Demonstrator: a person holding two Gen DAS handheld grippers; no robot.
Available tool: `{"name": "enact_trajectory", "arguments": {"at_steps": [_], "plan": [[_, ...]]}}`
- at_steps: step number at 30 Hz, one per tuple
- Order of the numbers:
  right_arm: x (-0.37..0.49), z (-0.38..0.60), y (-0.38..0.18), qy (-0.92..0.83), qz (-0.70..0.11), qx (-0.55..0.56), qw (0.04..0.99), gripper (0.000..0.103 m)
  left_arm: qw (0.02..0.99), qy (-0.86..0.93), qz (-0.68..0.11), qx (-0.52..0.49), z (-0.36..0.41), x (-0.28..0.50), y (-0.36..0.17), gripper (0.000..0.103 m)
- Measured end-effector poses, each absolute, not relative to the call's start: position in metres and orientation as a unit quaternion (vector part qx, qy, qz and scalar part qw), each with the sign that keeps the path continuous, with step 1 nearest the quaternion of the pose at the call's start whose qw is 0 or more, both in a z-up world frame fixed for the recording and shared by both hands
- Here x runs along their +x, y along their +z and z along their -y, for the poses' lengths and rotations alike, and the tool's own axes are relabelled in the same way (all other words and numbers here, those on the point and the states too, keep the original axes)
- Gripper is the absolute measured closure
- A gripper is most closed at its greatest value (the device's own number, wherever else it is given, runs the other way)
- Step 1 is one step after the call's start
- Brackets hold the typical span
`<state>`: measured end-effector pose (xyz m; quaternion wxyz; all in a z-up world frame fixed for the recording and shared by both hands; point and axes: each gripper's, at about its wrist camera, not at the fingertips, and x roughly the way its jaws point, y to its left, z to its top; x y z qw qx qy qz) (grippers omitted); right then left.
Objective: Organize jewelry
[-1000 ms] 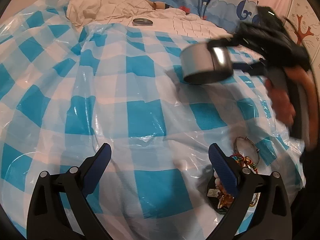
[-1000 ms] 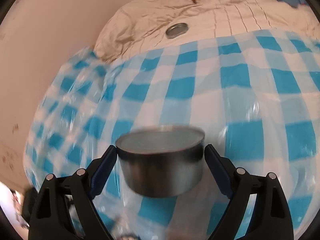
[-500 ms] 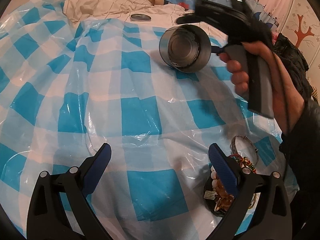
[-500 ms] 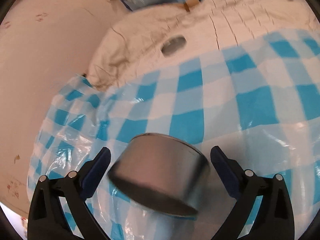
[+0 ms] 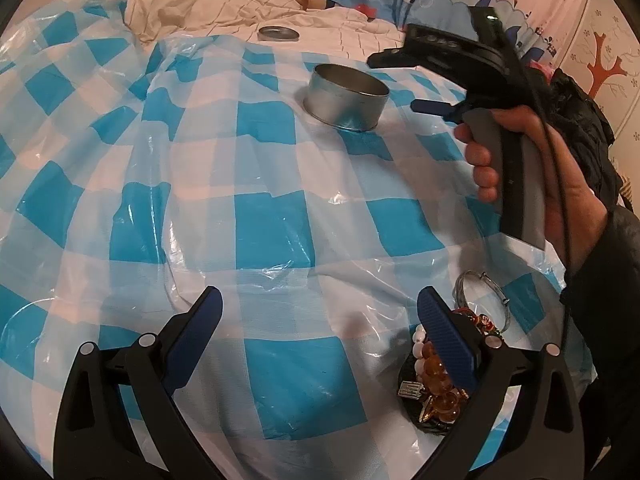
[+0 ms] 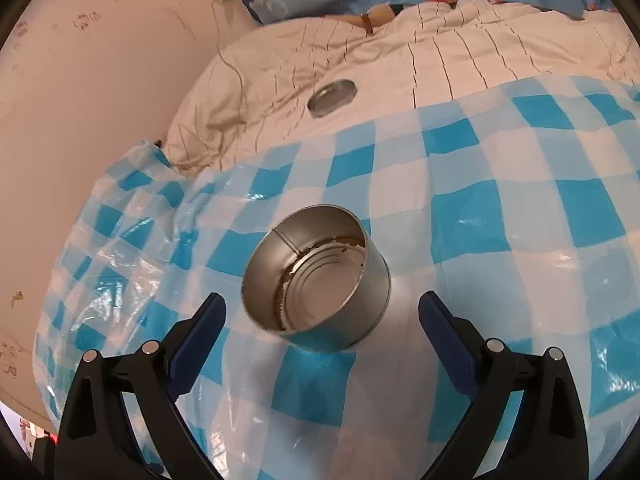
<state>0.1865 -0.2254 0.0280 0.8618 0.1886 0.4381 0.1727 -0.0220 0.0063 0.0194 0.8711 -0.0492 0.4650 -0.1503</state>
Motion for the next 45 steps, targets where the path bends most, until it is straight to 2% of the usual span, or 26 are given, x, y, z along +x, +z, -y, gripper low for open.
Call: {"name": "enact_trajectory", "arguments": {"at_steps": [1, 2, 3, 4, 6, 8, 10, 18, 25, 27, 28, 29, 33, 37, 41, 43, 45], "plan": [[0.191, 0.223, 0.027, 0.165, -0.444, 0.186, 0.861, 0.024, 0.871, -0.151, -0.465, -0.050, -0.006, -0.022, 0.020, 0.009], [0.198, 0.220, 0.024, 0.151, -0.461, 0.178, 0.856, 0.043, 0.871, -0.151, -0.465, -0.050, -0.006, -0.022, 0.020, 0.009], [0.203, 0.217, 0.021, 0.143, -0.477, 0.170, 0.851, 0.053, 0.871, -0.152, -0.466, -0.050, -0.006, -0.022, 0.019, 0.009], [0.208, 0.212, 0.015, 0.132, -0.499, 0.152, 0.843, 0.068, 0.870, -0.152, -0.467, -0.050, -0.006, -0.021, 0.019, 0.009], [0.209, 0.210, 0.010, 0.121, -0.510, 0.135, 0.841, 0.080, 0.869, -0.153, -0.468, -0.052, -0.006, -0.021, 0.019, 0.009], [0.205, 0.213, 0.009, 0.123, -0.517, 0.137, 0.836, 0.097, 0.871, -0.154, -0.464, -0.053, -0.007, -0.022, 0.022, 0.009], [0.197, 0.217, 0.010, 0.126, -0.520, 0.136, 0.834, 0.100, 0.873, -0.153, -0.460, -0.054, -0.009, -0.023, 0.025, 0.009], [0.131, 0.223, 0.043, 0.125, -0.532, 0.101, 0.831, 0.100, 0.882, -0.141, -0.443, -0.077, -0.025, -0.026, 0.039, 0.009], [0.092, 0.215, 0.029, 0.107, -0.568, 0.075, 0.813, 0.098, 0.887, -0.141, -0.433, -0.080, -0.025, -0.025, 0.044, 0.009], [0.089, 0.219, 0.025, 0.102, -0.569, 0.092, 0.811, 0.091, 0.888, -0.140, -0.432, -0.075, -0.024, -0.025, 0.045, 0.009], [0.085, 0.222, 0.026, 0.106, -0.563, 0.107, 0.812, 0.069, 0.889, -0.139, -0.431, -0.072, -0.023, -0.025, 0.045, 0.009], [0.078, 0.225, 0.029, 0.103, -0.551, 0.117, 0.820, 0.055, 0.889, -0.138, -0.431, -0.070, -0.023, -0.025, 0.045, 0.009], [0.038, 0.239, 0.046, 0.103, -0.493, 0.130, 0.854, 0.050, 0.886, -0.142, -0.438, -0.060, -0.019, -0.027, 0.043, 0.009], [-0.021, 0.255, 0.055, 0.114, -0.426, 0.126, 0.889, 0.035, 0.881, -0.153, -0.445, -0.042, -0.012, -0.030, 0.040, 0.009], [-0.065, 0.267, 0.039, 0.119, -0.406, 0.115, 0.899, 0.034, 0.877, -0.164, -0.452, -0.010, 0.000, -0.039, 0.033, 0.009], [-0.068, 0.267, 0.027, 0.109, -0.428, 0.117, 0.889, 0.035, 0.875, -0.167, -0.455, -0.001, 0.005, -0.041, 0.030, 0.009], [-0.064, 0.262, 0.032, 0.124, -0.418, 0.118, 0.892, 0.035, 0.872, -0.171, -0.459, 0.004, 0.009, -0.041, 0.027, 0.009]]}}
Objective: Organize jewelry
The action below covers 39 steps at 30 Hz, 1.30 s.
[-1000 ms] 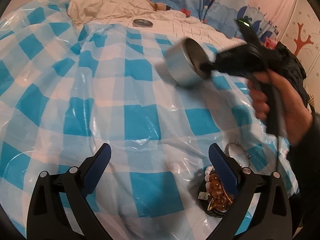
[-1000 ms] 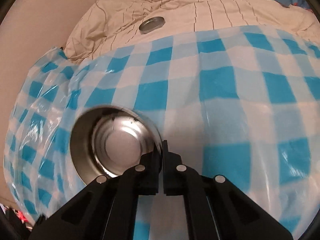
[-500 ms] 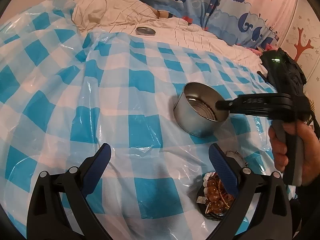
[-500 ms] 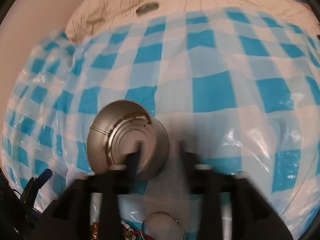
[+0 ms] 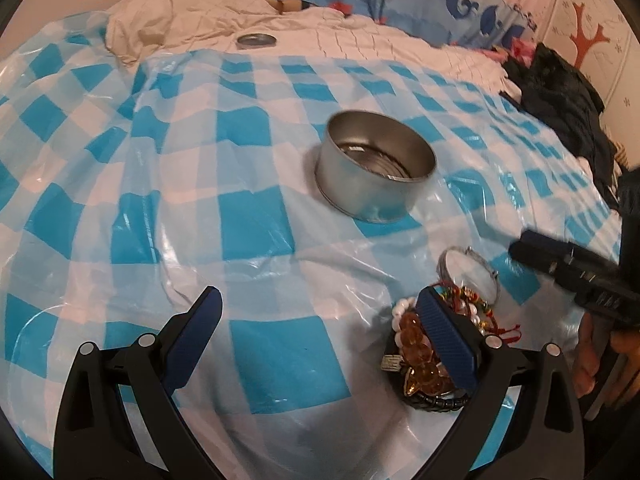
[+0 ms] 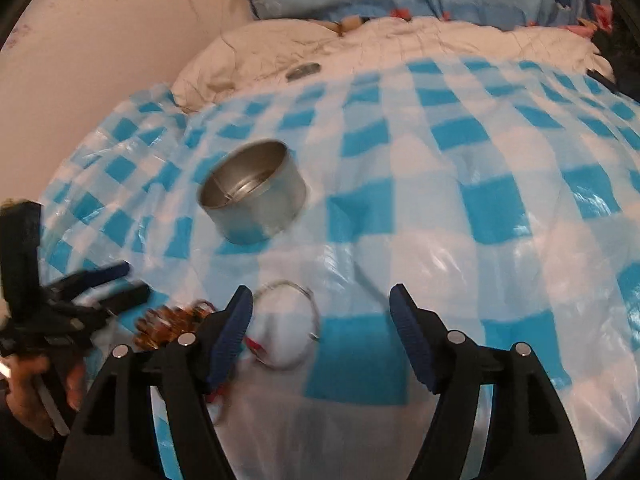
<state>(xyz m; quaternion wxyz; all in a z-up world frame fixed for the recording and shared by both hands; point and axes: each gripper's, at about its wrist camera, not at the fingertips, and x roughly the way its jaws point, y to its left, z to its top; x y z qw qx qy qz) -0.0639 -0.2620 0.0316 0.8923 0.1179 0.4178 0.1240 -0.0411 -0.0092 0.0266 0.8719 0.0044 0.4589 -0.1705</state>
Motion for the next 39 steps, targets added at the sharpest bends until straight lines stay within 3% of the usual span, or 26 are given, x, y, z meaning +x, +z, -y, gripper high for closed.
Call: {"name": "enact_trajectory", "arguments": {"at_steps": [4, 17, 29, 31, 32, 34, 39], "plan": [[-0.066, 0.247, 0.037, 0.173, -0.415, 0.101, 0.887, 0.035, 0.873, -0.174, -0.456, 0.012, 0.012, -0.044, 0.026, 0.009], [-0.081, 0.202, 0.021, 0.229, -0.447, -0.006, 0.865, 0.097, 0.869, -0.223, -0.441, 0.019, 0.020, -0.062, 0.031, 0.009], [-0.084, 0.220, 0.037, 0.220, -0.422, 0.013, 0.879, 0.098, 0.873, -0.242, -0.423, 0.002, 0.028, -0.062, 0.034, 0.011], [-0.082, 0.226, 0.039, 0.212, -0.418, 0.024, 0.883, 0.098, 0.867, -0.253, -0.430, -0.001, 0.029, -0.060, 0.033, 0.043], [-0.081, 0.230, 0.040, 0.205, -0.415, 0.032, 0.886, 0.098, 0.860, -0.256, -0.442, 0.003, 0.031, -0.057, 0.030, 0.051], [-0.079, 0.234, 0.043, 0.202, -0.411, 0.045, 0.888, 0.098, 0.851, -0.260, -0.457, 0.009, 0.033, -0.055, 0.024, 0.082], [-0.079, 0.239, 0.047, 0.201, -0.400, 0.057, 0.892, 0.098, 0.848, -0.278, -0.452, 0.007, 0.032, -0.056, 0.032, 0.102]]}}
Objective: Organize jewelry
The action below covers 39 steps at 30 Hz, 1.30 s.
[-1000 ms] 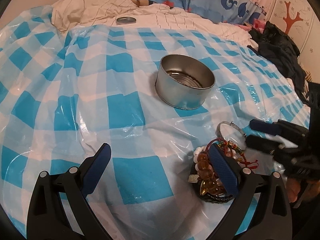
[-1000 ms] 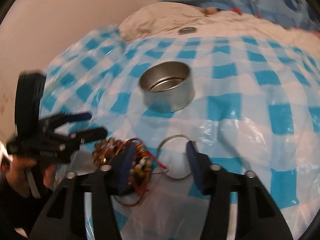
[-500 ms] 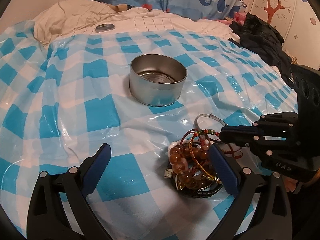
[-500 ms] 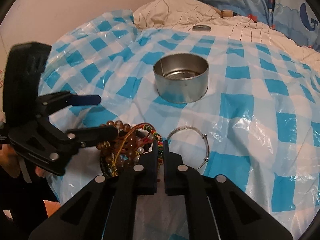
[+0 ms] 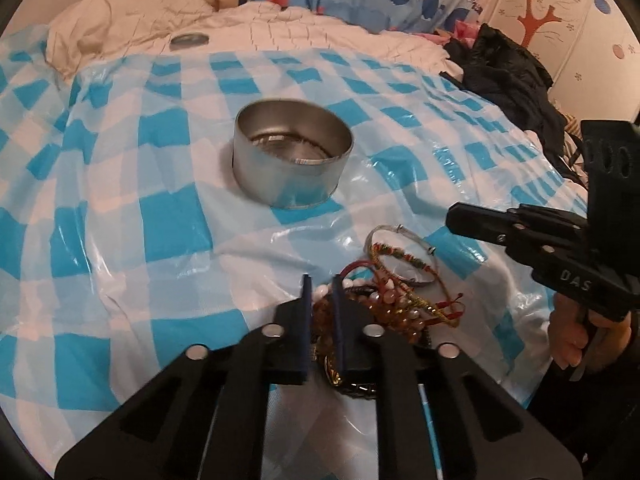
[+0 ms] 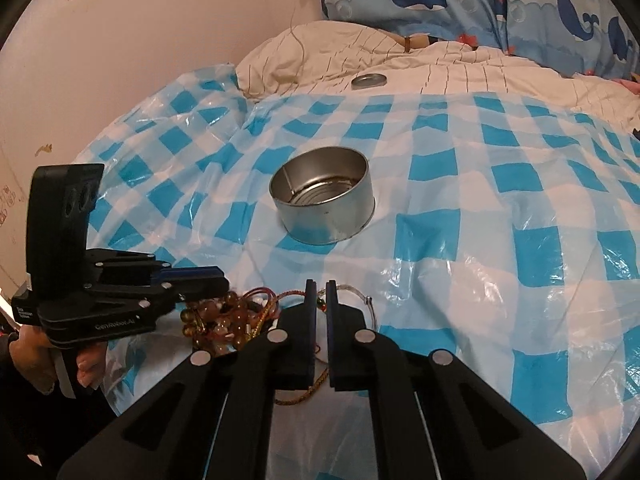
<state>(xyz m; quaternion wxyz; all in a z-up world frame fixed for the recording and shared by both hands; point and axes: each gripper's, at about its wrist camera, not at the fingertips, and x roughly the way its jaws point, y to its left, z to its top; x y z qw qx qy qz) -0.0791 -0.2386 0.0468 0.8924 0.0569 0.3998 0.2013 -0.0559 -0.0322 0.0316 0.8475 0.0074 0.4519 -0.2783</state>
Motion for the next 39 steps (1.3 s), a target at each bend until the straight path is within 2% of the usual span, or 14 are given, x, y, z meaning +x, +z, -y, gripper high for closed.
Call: {"name": "enact_trajectory", "arguments": {"at_steps": [6, 7, 8, 9, 10, 12, 16, 17, 18, 19, 22, 39], "plan": [[-0.075, 0.237, 0.040, 0.208, -0.425, 0.060, 0.879, 0.097, 0.838, -0.306, -0.452, -0.019, 0.024, -0.051, 0.043, 0.103], [-0.073, 0.237, 0.037, 0.205, -0.434, 0.061, 0.875, 0.089, 0.837, -0.301, -0.456, -0.025, 0.021, -0.050, 0.042, 0.102], [-0.072, 0.237, 0.035, 0.204, -0.438, 0.062, 0.873, 0.070, 0.834, -0.301, -0.462, -0.030, 0.019, -0.049, 0.041, 0.100], [-0.072, 0.238, 0.032, 0.201, -0.443, 0.068, 0.871, 0.063, 0.830, -0.302, -0.467, -0.034, 0.017, -0.048, 0.040, 0.090], [-0.072, 0.239, 0.030, 0.197, -0.444, 0.072, 0.871, 0.060, 0.832, -0.294, -0.470, -0.037, 0.015, -0.048, 0.038, 0.071], [-0.072, 0.239, 0.028, 0.196, -0.446, 0.070, 0.871, 0.060, 0.835, -0.285, -0.469, -0.045, 0.013, -0.049, 0.037, 0.052], [-0.067, 0.235, 0.019, 0.191, -0.458, 0.066, 0.866, 0.060, 0.825, -0.299, -0.479, -0.030, 0.022, -0.052, 0.031, 0.053], [-0.066, 0.231, 0.016, 0.190, -0.461, 0.058, 0.865, 0.060, 0.819, -0.304, -0.486, -0.020, 0.026, -0.054, 0.028, 0.056], [-0.066, 0.229, 0.014, 0.190, -0.464, 0.050, 0.864, 0.061, 0.816, -0.305, -0.490, -0.007, 0.030, -0.055, 0.026, 0.074], [-0.065, 0.225, 0.012, 0.188, -0.468, 0.038, 0.863, 0.067, 0.814, -0.306, -0.494, 0.010, 0.034, -0.057, 0.023, 0.088], [-0.066, 0.219, 0.007, 0.193, -0.478, 0.016, 0.857, 0.096, 0.815, -0.310, -0.488, 0.026, 0.037, -0.061, 0.026, 0.091], [-0.077, 0.245, 0.054, 0.225, -0.373, 0.101, 0.894, 0.096, 0.815, -0.387, -0.425, -0.075, 0.009, -0.052, 0.078, 0.093]]}}
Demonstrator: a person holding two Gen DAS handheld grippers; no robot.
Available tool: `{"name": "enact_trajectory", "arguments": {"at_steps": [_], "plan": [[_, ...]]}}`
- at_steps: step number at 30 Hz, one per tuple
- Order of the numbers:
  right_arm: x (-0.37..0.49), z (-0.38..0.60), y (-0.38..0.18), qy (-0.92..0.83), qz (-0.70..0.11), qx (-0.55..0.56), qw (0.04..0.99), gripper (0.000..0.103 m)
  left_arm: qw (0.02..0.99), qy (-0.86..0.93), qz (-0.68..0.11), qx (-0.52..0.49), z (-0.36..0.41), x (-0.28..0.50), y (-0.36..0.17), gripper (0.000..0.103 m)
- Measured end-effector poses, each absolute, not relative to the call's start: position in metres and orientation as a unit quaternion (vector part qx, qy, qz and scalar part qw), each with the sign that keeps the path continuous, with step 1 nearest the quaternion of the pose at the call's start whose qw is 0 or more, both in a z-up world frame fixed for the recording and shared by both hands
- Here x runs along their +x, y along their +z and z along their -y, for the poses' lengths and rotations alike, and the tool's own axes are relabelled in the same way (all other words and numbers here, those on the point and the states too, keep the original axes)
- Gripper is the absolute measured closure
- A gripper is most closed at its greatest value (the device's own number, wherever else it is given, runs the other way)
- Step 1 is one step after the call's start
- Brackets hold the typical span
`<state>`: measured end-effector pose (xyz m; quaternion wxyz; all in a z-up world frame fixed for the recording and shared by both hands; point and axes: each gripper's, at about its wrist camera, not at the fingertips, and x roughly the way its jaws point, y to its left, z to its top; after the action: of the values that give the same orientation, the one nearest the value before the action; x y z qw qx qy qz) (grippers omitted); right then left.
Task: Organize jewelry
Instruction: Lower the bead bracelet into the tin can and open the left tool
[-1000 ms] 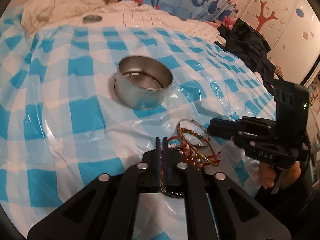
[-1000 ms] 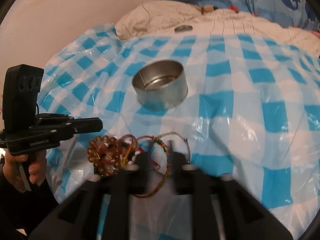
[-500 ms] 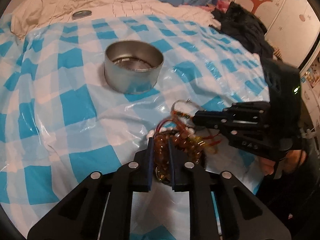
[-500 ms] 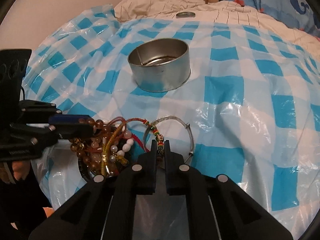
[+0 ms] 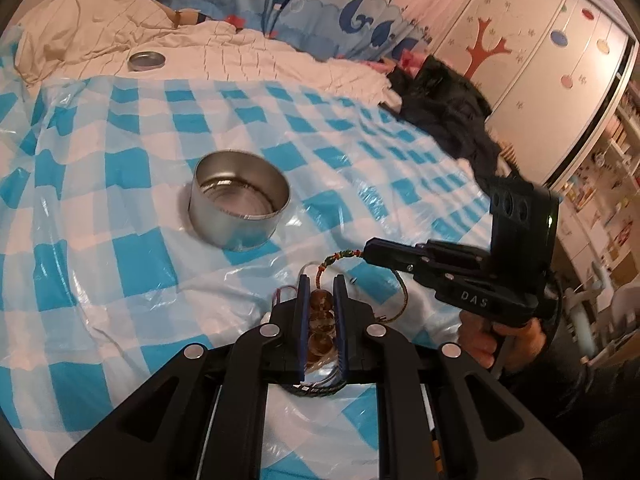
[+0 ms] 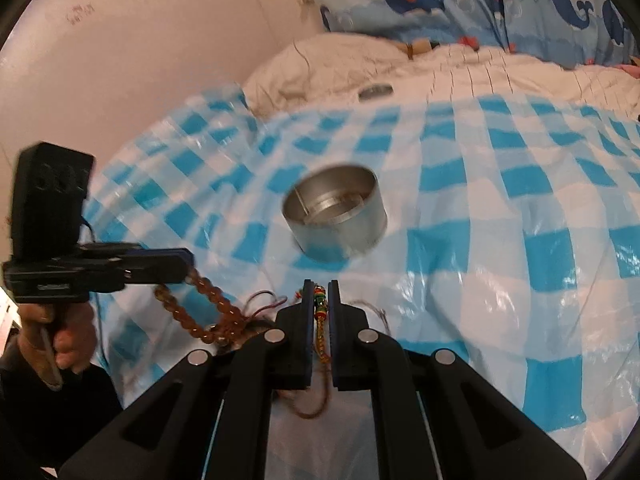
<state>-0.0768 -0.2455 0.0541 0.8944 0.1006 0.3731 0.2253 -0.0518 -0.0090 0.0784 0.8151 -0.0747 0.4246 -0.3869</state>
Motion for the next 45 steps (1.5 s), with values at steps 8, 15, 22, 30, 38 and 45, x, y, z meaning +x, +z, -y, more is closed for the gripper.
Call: {"name": "enact_trajectory", "arguments": {"at_steps": [8, 15, 22, 30, 38, 45], "plan": [[-0.078, 0.264, 0.075, 0.227, -0.313, 0.150, 0.910, 0.096, 0.815, -0.409, -0.390, -0.129, 0.021, -0.027, 0.104, 0.093], [-0.074, 0.282, 0.079, 0.211, -0.301, 0.187, 0.911, 0.096, 0.822, -0.387, -0.380, -0.173, 0.041, 0.007, 0.104, 0.093], [-0.058, 0.285, 0.079, 0.207, -0.302, 0.204, 0.908, 0.096, 0.832, -0.323, -0.402, -0.205, 0.047, 0.050, 0.069, 0.093], [-0.030, 0.273, 0.079, 0.217, -0.308, 0.208, 0.903, 0.096, 0.852, -0.255, -0.407, -0.211, 0.036, 0.078, 0.053, 0.093], [-0.013, 0.272, 0.077, 0.212, -0.311, 0.230, 0.898, 0.096, 0.866, -0.226, -0.421, -0.150, 0.027, 0.058, 0.065, 0.075], [0.033, 0.244, 0.074, 0.224, -0.323, 0.253, 0.884, 0.095, 0.870, -0.199, -0.412, -0.185, -0.012, 0.044, 0.068, 0.059]]}}
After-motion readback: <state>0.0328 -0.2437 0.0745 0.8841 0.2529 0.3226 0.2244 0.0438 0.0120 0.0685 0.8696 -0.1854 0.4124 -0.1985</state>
